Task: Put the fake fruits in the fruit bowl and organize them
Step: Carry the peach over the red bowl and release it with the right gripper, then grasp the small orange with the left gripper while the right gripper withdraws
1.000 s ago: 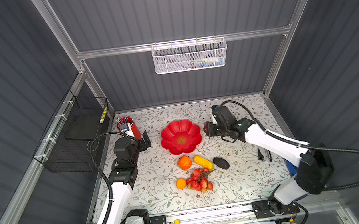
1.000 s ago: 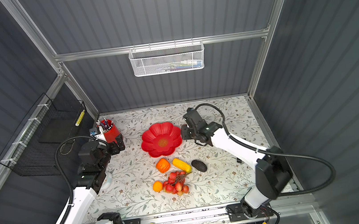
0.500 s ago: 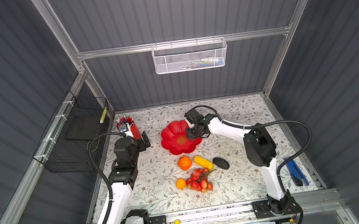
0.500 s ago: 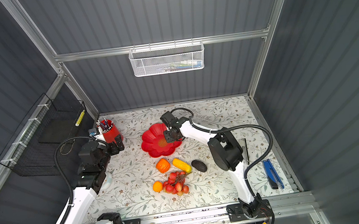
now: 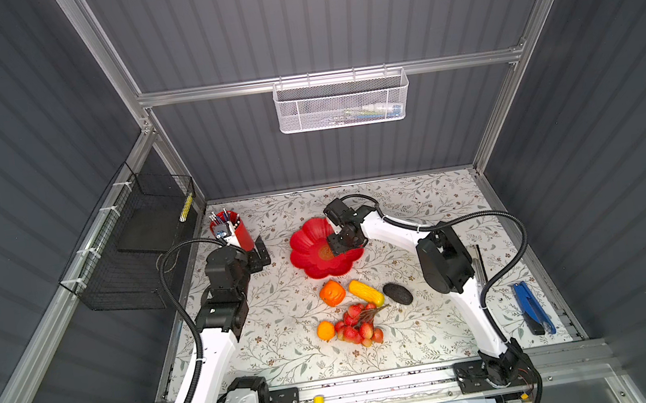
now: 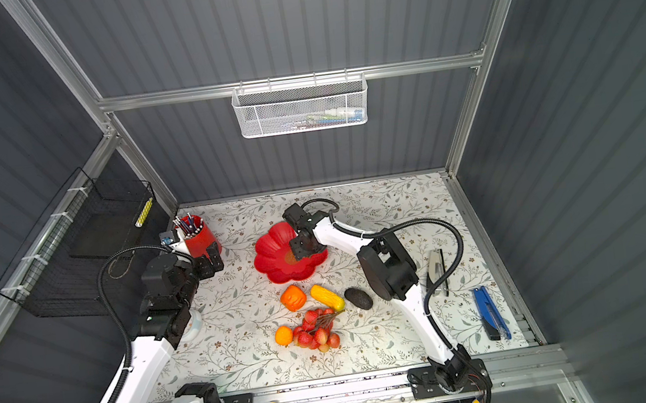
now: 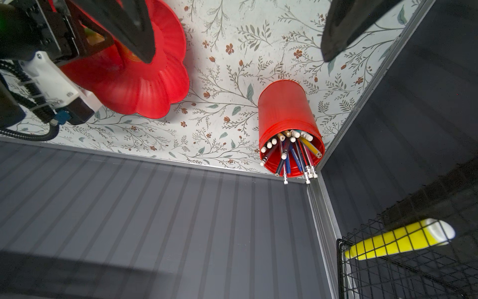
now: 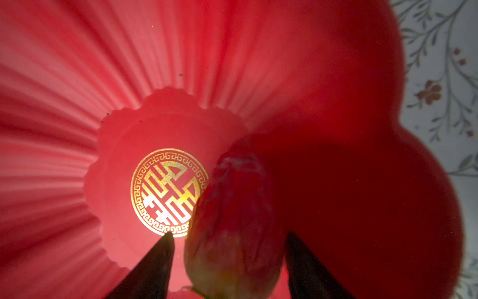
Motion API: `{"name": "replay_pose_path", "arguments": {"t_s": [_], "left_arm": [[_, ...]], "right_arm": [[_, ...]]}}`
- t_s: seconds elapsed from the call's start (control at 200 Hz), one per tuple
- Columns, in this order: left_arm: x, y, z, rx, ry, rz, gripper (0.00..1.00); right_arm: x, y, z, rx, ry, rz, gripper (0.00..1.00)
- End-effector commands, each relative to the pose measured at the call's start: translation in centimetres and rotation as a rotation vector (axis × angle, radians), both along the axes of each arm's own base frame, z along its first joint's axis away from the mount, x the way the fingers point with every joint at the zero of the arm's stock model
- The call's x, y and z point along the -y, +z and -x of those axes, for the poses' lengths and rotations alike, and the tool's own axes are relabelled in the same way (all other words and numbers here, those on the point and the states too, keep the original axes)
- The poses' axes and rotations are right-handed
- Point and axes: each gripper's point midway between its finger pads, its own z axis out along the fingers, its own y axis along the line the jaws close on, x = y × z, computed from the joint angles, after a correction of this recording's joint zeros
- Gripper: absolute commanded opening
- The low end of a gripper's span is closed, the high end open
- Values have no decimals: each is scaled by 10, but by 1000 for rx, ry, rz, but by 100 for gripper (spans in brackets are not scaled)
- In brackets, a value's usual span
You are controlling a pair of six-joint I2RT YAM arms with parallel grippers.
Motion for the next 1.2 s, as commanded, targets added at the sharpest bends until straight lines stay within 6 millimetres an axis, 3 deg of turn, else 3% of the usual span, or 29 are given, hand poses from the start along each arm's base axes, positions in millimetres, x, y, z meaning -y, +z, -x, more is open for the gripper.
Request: {"name": "replay_pose_path", "arguments": {"t_s": [0.0,0.125,0.275,0.4,0.57,0.79,0.966,1.196], "left_arm": [[-3,6,-1,-1,15,2,100],[0,5,-1,-16,-1,11,100],[17,-1,-1,-68,-86,52,99],[40,-12,1,-172,-194,124,97],[75,-50,23,-377,-320,296,90],[110,-108,91,-599,-293,372,89],[127,-142,125,-690,-274,422,86],[153,-174,143,-810,-309,329,85]], "right_arm": [[-2,35,-7,54,-7,-29,73],[1,101,-11,168,-19,-105,82],[27,180,3,336,-65,-238,93],[58,210,34,439,-79,-338,99],[110,203,76,480,-133,-352,99],[167,174,108,444,-256,-349,99],[193,161,109,421,-324,-354,99],[206,167,102,426,-358,-359,99]]}}
